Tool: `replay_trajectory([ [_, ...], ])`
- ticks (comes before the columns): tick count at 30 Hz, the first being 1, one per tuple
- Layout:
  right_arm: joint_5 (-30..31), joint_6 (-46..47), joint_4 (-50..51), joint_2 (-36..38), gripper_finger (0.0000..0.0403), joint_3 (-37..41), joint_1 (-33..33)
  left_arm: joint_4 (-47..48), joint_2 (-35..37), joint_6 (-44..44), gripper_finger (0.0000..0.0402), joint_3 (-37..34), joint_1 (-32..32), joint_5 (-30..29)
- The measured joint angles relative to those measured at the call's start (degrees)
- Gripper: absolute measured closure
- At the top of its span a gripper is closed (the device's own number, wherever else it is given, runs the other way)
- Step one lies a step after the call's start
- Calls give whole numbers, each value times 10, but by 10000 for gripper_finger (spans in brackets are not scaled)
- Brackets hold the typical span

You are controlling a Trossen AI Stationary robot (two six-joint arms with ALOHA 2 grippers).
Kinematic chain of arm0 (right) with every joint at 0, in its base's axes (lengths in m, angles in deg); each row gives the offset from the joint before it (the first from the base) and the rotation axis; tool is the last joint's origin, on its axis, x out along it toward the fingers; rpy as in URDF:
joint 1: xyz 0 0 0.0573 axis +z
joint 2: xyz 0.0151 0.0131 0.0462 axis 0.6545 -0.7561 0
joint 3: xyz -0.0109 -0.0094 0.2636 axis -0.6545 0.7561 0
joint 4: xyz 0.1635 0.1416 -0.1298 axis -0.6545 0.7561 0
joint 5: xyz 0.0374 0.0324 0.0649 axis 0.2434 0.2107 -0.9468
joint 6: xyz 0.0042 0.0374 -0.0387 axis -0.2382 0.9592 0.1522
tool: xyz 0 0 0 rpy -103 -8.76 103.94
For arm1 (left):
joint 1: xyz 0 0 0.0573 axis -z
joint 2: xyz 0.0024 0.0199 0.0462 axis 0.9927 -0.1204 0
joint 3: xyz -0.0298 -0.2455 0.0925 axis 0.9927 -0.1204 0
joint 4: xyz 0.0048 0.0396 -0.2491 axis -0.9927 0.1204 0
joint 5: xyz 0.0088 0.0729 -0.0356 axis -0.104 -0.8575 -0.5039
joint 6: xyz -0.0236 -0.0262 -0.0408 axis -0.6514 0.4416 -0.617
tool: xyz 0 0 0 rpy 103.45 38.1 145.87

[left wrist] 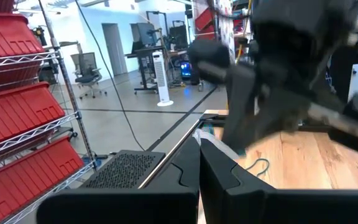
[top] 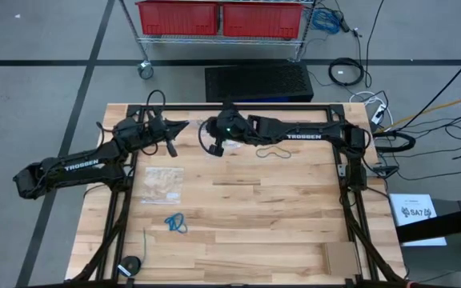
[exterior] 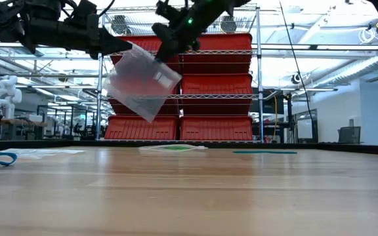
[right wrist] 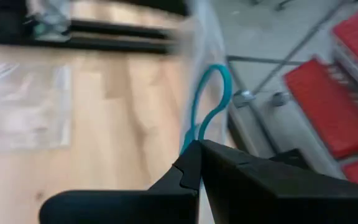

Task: Sort rubber bands
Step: Put the top blue rubber band into the transparent zip bag

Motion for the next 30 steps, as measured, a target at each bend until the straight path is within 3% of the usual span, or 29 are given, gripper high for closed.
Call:
replay_trajectory([
  [7, -15, 30, -5, -14, 389, 0, -23, 0, 0, 0, 401, 0, 0, 0],
  [19, -21, 11, 38, -14, 281, -86, -25, 2, 0, -2, 401, 0, 0, 12],
  [30, -21, -6, 176, -14, 292, -176, -31, -4, -14, -13, 401, 0, 0, 28],
])
